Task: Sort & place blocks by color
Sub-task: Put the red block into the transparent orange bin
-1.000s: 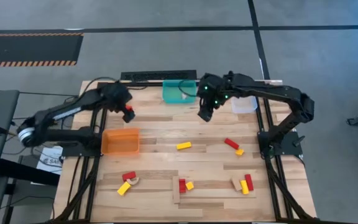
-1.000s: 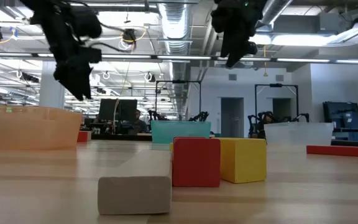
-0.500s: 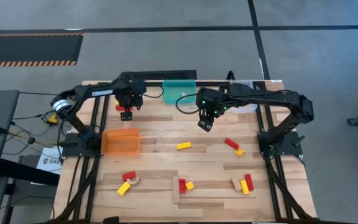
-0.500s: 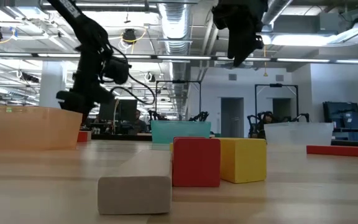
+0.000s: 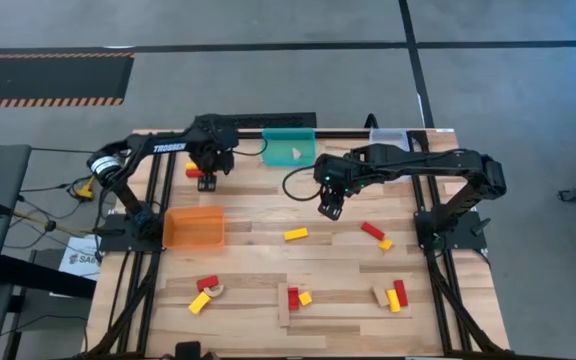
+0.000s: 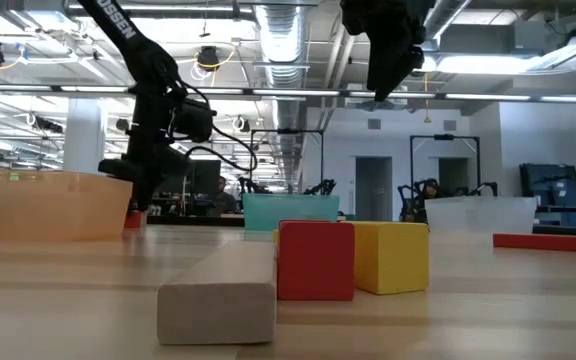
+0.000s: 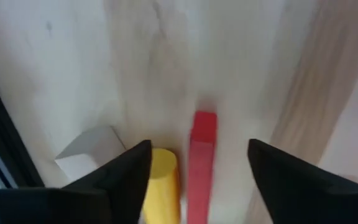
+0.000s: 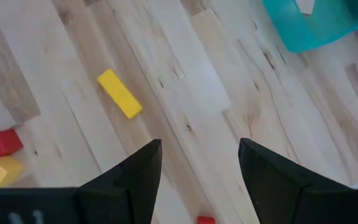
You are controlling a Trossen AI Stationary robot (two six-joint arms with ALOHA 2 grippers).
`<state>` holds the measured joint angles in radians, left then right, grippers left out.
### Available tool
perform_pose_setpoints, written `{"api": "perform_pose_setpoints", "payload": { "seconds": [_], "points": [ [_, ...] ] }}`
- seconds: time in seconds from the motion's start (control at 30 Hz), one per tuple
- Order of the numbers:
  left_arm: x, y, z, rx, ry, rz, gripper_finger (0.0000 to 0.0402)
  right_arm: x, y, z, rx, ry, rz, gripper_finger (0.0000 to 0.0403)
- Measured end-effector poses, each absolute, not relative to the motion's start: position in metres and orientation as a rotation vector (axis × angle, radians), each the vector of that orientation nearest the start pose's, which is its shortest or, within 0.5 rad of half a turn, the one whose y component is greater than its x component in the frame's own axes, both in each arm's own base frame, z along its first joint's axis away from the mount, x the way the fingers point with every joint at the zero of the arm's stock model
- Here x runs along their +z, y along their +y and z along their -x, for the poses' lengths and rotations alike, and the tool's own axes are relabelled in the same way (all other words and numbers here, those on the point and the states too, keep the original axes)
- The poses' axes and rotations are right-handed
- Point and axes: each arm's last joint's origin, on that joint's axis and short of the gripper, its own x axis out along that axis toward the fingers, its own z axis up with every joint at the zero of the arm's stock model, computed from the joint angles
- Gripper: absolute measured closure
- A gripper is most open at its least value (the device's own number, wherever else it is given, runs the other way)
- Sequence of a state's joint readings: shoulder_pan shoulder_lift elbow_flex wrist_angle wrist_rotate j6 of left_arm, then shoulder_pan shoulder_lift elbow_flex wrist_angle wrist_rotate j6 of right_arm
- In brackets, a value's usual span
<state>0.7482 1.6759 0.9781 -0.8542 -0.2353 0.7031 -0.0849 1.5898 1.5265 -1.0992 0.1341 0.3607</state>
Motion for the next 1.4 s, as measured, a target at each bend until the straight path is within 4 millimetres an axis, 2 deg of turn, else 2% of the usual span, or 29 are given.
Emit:
{"api": "perform_pose_setpoints", "payload": {
  "seconds": [0.27,0.43,0.53,0.6,0.77,0.87,0.97,1.1,1.23,1.4],
  "points": [
    [0.137,0.201,-0.193,0.181,1.774,-0.012,0.0244,0.323,-0.03,-0.31,-0.404,1.119,-0.293,0.017],
    [0.134,0.2,-0.195,0.18,1.796,-0.011,0.0291,0.323,-0.03,-0.309,-0.406,1.131,-0.292,0.017],
    [0.141,0.2,-0.199,0.213,1.772,-0.046,0.0339,0.323,-0.03,-0.309,-0.406,1.132,-0.291,0.017],
    [0.154,0.203,-0.205,0.281,1.73,-0.099,0.0372,0.323,-0.03,-0.309,-0.403,1.133,-0.288,0.017],
    [0.196,0.193,-0.207,0.336,1.602,-0.059,0.0373,0.322,-0.03,-0.308,-0.404,1.139,-0.287,0.017],
    [0.227,0.177,-0.202,0.331,1.454,0.045,0.0361,0.322,-0.028,-0.307,-0.402,1.156,-0.282,0.017],
    [0.252,0.154,-0.193,0.252,1.322,0.171,0.0365,0.321,-0.028,-0.305,-0.4,1.176,-0.275,0.017],
    [0.273,0.121,-0.181,0.13,1.237,0.295,0.0375,0.321,-0.028,-0.304,-0.401,1.191,-0.272,0.017],
    [0.273,0.088,-0.173,0.051,1.224,0.334,0.0375,0.321,-0.028,-0.304,-0.391,1.189,-0.257,0.017],
    [0.249,0.049,-0.172,-0.055,1.306,0.34,0.0369,0.322,-0.031,-0.306,-0.391,1.169,-0.258,0.017]
  ]
}}
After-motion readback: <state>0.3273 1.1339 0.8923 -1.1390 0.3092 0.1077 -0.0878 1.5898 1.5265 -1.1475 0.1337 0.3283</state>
